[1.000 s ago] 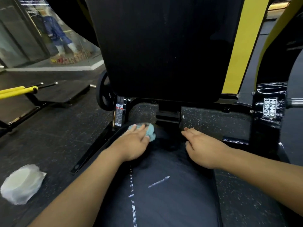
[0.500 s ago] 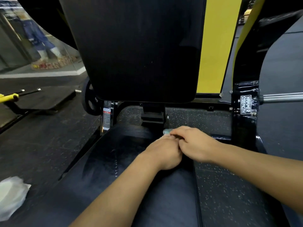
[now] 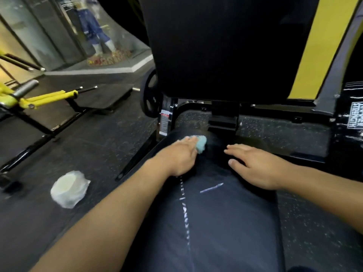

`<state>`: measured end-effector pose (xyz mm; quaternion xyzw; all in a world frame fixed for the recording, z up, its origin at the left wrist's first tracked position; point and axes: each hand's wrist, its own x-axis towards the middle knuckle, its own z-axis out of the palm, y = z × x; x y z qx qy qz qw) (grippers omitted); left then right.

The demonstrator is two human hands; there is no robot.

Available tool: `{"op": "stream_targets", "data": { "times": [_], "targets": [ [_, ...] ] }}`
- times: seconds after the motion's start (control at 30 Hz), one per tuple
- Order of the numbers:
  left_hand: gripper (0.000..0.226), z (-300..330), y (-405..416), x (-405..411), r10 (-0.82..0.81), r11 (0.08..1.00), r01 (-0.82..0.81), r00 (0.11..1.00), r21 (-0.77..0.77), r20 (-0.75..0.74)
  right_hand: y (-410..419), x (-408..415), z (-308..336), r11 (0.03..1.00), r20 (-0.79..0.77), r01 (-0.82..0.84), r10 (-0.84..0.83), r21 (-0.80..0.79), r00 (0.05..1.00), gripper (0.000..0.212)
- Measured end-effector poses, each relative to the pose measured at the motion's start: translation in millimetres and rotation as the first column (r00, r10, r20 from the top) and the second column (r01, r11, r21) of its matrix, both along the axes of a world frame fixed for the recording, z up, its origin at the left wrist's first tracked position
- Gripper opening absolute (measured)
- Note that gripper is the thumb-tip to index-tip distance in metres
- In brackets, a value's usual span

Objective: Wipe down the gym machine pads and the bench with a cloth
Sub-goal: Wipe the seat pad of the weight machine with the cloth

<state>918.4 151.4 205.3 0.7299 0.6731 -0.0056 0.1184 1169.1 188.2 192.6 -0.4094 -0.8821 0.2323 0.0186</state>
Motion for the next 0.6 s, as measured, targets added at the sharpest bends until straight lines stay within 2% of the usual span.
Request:
{"op": "stream_targets", "data": {
  "times": [0.1,0.33,0.47,0.6],
  "targets": [
    [0.058,-0.6,-9.8,-12.8,0.046,0.999,-0.045,0.998,-0.022,0.041,-0.5,0.9,-3.1,1.000,0.034,-0.023,0.023,-0.003,0.999,0.056],
    [0.061,4.1,-128.9,-12.3,-0.173,0.985,0.175,0.976,-0.003,0.135,-4.8,-3.0,-10.1,1.000,-0.006,-0.017,0.017,0.012,1.000,0.056],
    [0.067,9.1,-175.3,-20.0,-0.256,0.965,0.260,0.962,-0.031,0.100,-5.4,-2.6,-14.5,1.000,-0.037,-0.017,0.018,0.011,0.999,0.056],
    [0.076,4.2,-149.7,-27.0,-0.238,0.971,0.238,0.971,0.008,0.003,-4.1,-2.7,-17.1,1.000,-0.057,-0.020,0.021,0.016,0.998,0.055]
  ]
}}
